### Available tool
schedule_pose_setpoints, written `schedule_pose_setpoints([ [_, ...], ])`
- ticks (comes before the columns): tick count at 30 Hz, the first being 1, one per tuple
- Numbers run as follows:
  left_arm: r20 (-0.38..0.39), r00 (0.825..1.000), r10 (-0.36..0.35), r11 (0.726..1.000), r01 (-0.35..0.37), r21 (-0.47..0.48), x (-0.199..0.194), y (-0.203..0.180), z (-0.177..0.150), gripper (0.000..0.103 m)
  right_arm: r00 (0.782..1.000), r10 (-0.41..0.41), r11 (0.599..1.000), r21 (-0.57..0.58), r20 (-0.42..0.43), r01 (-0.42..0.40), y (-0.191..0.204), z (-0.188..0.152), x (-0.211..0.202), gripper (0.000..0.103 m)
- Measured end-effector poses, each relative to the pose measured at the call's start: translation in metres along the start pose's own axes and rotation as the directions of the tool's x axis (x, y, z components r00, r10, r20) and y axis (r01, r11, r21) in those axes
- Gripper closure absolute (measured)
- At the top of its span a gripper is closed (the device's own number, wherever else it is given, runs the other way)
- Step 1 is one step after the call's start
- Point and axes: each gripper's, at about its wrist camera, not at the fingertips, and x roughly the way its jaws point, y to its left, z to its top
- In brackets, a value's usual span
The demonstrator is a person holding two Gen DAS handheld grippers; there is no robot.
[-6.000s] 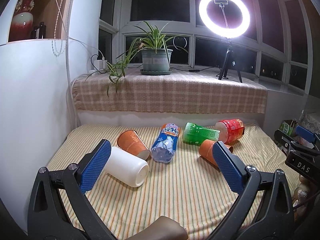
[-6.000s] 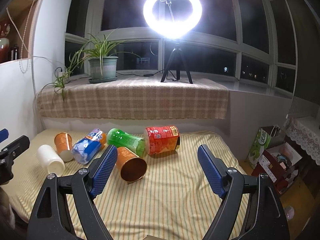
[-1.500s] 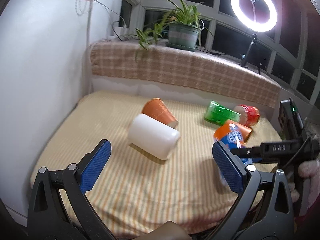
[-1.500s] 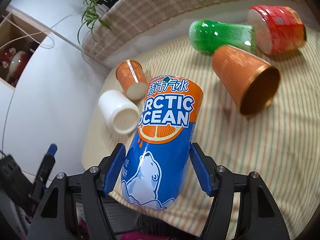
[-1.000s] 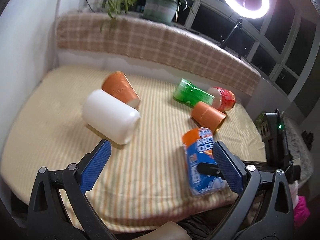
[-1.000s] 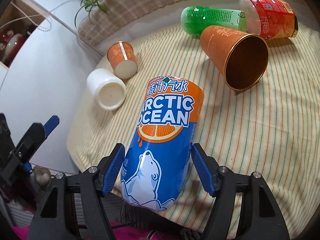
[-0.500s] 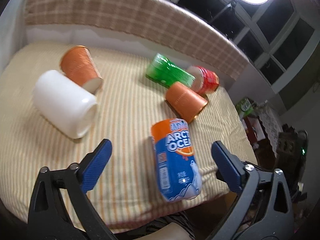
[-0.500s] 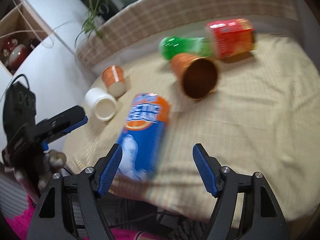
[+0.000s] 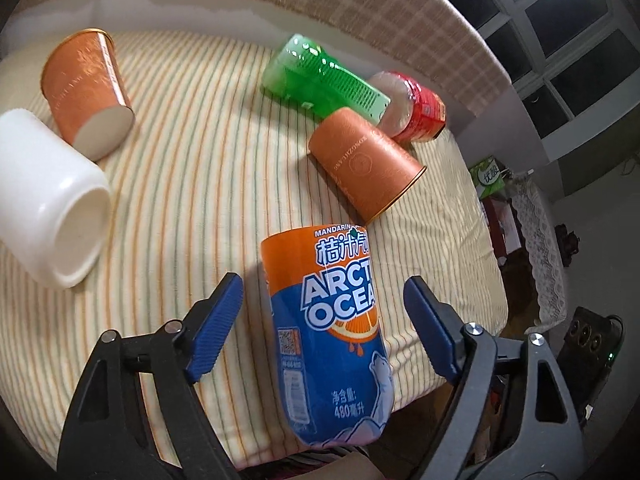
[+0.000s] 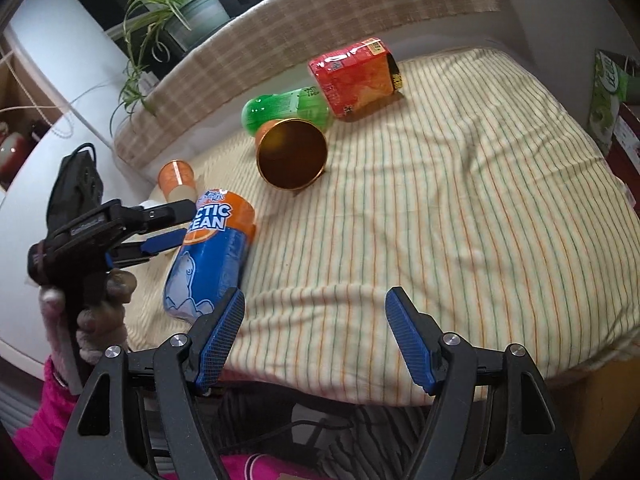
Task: Flip cup upright
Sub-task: 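Close the left tool on the bottle while the right tool releases it, then rotate the bottle upright in the left tool and lower it to the bed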
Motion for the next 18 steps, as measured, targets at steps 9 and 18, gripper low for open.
schedule_pose_setpoints([
  [9, -0.049, 0.999, -0.007, 1.0, 0.006, -0.019, 0.02, 0.002, 0.006, 0.028, 1.0, -0.005, 1.0, 0.004, -0.009, 0.005, -0.003, -0.004, 0.003, 0.03],
  [18, -0.054, 0.998, -0.014, 1.0, 0.014, -0.002, 0.023, -0.002, 0.005, 0.039, 1.0, -0.022, 0.999, 0.036, -0.001, 0.022, -0.01, -0.003, 0.004, 0.03],
])
